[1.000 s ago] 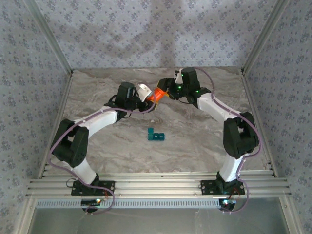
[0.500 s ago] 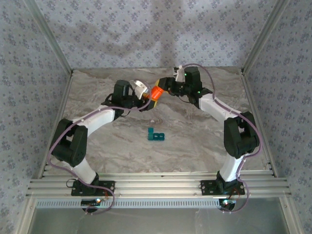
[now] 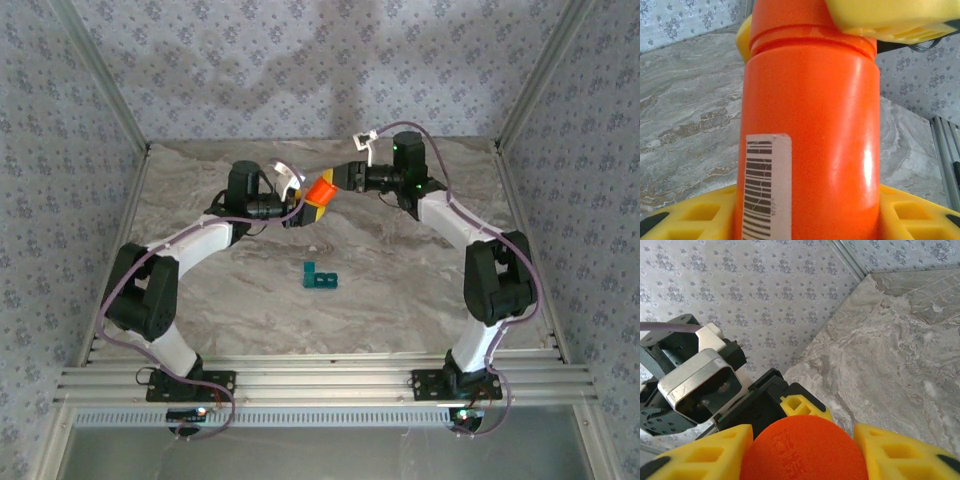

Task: Sort the pills into containers

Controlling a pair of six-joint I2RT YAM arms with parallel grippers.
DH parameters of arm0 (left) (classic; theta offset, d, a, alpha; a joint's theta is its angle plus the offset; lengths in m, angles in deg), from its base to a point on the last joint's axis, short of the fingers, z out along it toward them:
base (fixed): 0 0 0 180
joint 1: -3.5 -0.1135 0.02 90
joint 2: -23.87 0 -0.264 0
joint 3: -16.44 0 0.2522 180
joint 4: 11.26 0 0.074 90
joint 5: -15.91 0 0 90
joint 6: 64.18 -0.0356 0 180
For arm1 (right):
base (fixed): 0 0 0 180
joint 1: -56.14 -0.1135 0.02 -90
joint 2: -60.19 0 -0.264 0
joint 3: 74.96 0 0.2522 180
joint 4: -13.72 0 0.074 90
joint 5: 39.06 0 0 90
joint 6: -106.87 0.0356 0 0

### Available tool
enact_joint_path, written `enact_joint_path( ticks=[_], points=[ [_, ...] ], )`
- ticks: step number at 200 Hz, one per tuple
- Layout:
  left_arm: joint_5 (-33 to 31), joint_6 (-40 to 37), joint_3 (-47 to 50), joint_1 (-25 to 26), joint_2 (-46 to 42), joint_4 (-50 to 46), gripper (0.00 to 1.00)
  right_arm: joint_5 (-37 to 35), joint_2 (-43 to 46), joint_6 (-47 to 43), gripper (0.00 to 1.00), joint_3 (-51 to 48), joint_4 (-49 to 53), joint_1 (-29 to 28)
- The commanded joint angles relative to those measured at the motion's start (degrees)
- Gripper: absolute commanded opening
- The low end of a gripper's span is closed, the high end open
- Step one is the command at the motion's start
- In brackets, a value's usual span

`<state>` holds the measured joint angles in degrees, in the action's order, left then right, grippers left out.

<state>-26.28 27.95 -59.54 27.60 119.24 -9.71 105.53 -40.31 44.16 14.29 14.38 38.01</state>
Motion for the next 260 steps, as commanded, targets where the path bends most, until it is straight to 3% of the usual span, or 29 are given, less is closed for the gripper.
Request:
enact_joint_path(
  ticks=[1, 20, 58, 98, 212, 242, 260],
  points=[
    [1.25, 1.24, -1.59, -1.6, -0.19, 1.37, 0.0, -5.07, 1.73, -0.23, 0.74, 0.54, 1.4, 2.64],
    [-2.27, 0.13, -1.48, -1.46, -0.55, 0.69, 0.0, -8.07, 2.74, 7.42, 0.81, -0.99, -1.63, 2.62],
    [-13.75, -5.67, -0.42, 0.72, -2.34, -1.87, 0.0, -18.61, 3.94, 21.81, 0.82, -2.39, 1.9, 1.97],
    [-23.36, -11.37, -0.64, 3.9, -2.52, -4.34, 0.0, -25.86, 4.05, 27.68, 0.83, -2.23, 6.84, -0.62],
    [-24.7, -13.19, -2.29, 5.83, -0.98, -5.91, 0.0, -24.99, -0.3, 29.48, 0.8, 0.56, 8.62, -5.24],
    [-24.65, -13.15, -2.38, 5.96, -0.86, -5.92, 0.0, -24.27, -1.07, 29.7, 0.71, 1.11, 7.9, -5.65],
    [-24.61, -13.13, -2.38, 5.95, -0.89, -5.83, 0.0, -23.85, -1.18, 29.66, 0.59, 1.39, 7.76, -5.84]
  ],
)
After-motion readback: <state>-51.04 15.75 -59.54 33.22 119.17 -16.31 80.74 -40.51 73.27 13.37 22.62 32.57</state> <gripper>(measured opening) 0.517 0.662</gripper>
